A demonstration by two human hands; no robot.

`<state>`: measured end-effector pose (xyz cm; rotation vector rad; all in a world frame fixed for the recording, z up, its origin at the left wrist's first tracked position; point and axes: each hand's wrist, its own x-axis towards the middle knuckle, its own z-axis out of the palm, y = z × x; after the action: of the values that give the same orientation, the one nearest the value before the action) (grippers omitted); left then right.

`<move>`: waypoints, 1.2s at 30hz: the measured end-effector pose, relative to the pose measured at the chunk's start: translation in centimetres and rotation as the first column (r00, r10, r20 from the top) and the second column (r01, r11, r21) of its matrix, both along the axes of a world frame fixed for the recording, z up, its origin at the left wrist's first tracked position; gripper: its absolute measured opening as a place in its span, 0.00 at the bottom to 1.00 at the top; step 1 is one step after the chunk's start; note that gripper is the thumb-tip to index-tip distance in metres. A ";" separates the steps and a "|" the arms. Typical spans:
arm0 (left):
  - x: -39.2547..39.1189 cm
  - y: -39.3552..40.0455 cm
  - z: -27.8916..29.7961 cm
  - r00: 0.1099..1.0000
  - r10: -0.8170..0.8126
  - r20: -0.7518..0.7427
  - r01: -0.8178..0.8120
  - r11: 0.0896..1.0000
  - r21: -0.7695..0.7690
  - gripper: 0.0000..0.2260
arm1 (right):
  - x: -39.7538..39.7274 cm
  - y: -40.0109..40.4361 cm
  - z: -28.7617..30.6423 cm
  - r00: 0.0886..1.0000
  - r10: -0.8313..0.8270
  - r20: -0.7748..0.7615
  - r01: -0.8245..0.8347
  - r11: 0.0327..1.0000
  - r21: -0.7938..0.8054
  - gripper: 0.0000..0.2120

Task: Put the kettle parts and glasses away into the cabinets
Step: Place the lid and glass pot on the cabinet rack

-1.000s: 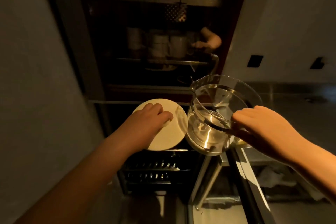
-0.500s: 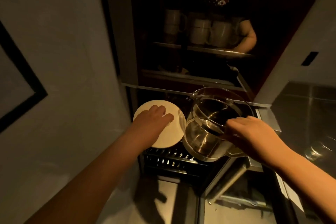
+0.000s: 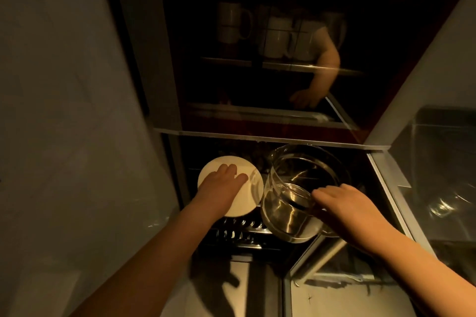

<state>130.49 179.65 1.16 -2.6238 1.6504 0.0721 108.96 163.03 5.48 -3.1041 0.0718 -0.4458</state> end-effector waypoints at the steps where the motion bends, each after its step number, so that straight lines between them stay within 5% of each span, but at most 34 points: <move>1: 0.2 -0.4 -0.5 1.000 -0.006 -0.007 0.006 1.000 0.003 0.30 | 0.2 -0.1 -0.6 1.000 -0.006 -0.003 0.006 1.000 0.001 0.12; 8: 1.9 -2.7 -3.9 0.999 -0.027 -0.023 0.027 1.000 -0.004 0.29 | 1.1 -0.2 -3.3 0.995 -0.073 -0.063 0.073 0.997 -0.009 0.07; 24: 4.4 -6.2 -7.2 1.000 0.022 -0.006 -0.022 0.999 0.034 0.28 | 4.3 -0.9 -6.6 0.983 -0.169 -0.066 0.170 0.985 0.020 0.21; 28: 5.0 -6.8 -7.6 0.999 0.019 -0.026 -0.016 0.995 0.097 0.35 | 4.5 -1.2 -7.1 0.982 -0.171 -0.078 0.172 0.985 0.013 0.21; 32: 5.8 -7.6 -7.5 0.992 0.051 -0.114 -0.035 0.989 0.144 0.36 | 4.9 -1.3 -7.0 0.985 -0.165 -0.052 0.166 0.986 0.021 0.20; 36: 6.8 -8.1 -7.2 0.912 0.201 -0.358 -0.174 0.979 0.105 0.23 | 5.4 -1.6 -7.0 0.986 -0.162 -0.038 0.162 0.987 0.013 0.19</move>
<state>137.30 171.54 -5.99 -2.8360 1.4358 0.6548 114.37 161.39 -1.54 -3.1032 0.3284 -0.3882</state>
